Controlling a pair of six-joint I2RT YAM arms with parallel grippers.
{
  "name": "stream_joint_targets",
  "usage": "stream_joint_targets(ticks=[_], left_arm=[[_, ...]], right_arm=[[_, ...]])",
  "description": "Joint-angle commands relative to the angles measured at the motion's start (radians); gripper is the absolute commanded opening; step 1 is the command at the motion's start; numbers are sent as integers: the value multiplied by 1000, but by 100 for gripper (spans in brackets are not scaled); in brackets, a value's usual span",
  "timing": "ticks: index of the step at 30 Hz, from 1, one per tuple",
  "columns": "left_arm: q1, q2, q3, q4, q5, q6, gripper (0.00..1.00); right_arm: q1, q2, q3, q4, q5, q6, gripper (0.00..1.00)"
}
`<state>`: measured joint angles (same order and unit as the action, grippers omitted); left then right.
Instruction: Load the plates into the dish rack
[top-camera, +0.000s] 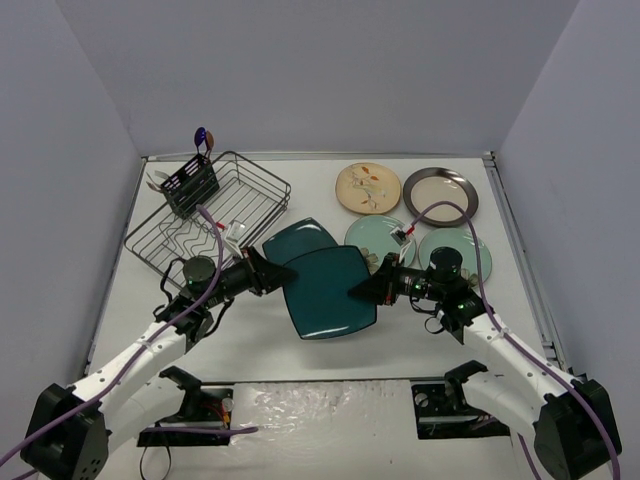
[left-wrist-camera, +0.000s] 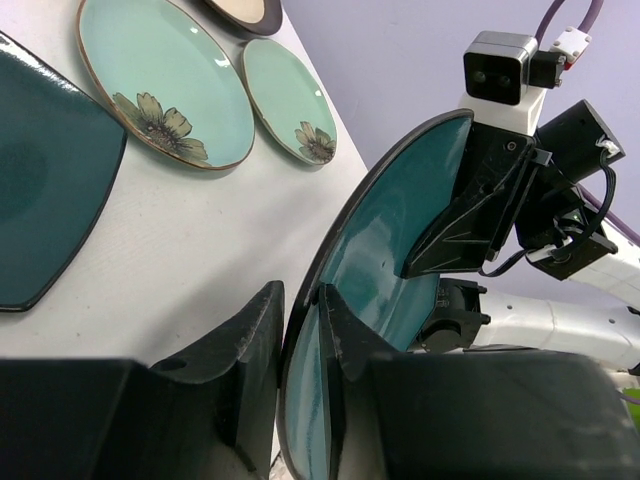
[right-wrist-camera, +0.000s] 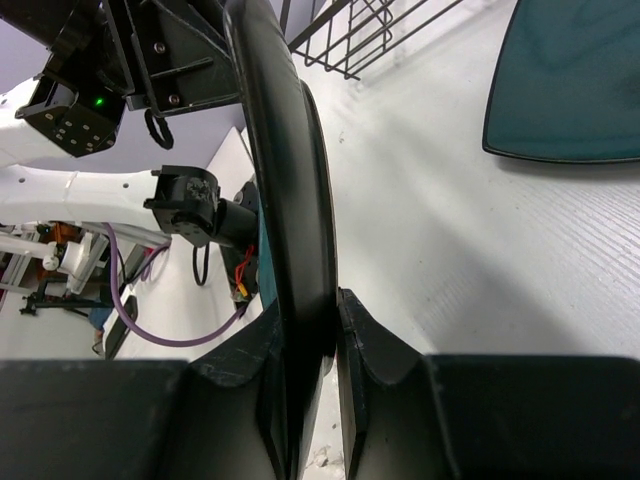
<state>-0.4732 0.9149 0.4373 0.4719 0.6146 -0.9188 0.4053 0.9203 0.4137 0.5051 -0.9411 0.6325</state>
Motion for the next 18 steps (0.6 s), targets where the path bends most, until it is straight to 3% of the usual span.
stream_joint_targets(ticks=[1,9,16,18], left_arm=[[14,25,74,131,19,-6,15],[63,-1,81,120,29,-11,60],[82,-22,93,82,52,3,83],[84,-21,84,90,54,-10,85]], right_arm=[[3,-18,80,154,-25,32,0],[1,-26,103,129,29,52,0],[-2,-15,100,199,48,112,0],[-2,-10,102,236,49,139,0]])
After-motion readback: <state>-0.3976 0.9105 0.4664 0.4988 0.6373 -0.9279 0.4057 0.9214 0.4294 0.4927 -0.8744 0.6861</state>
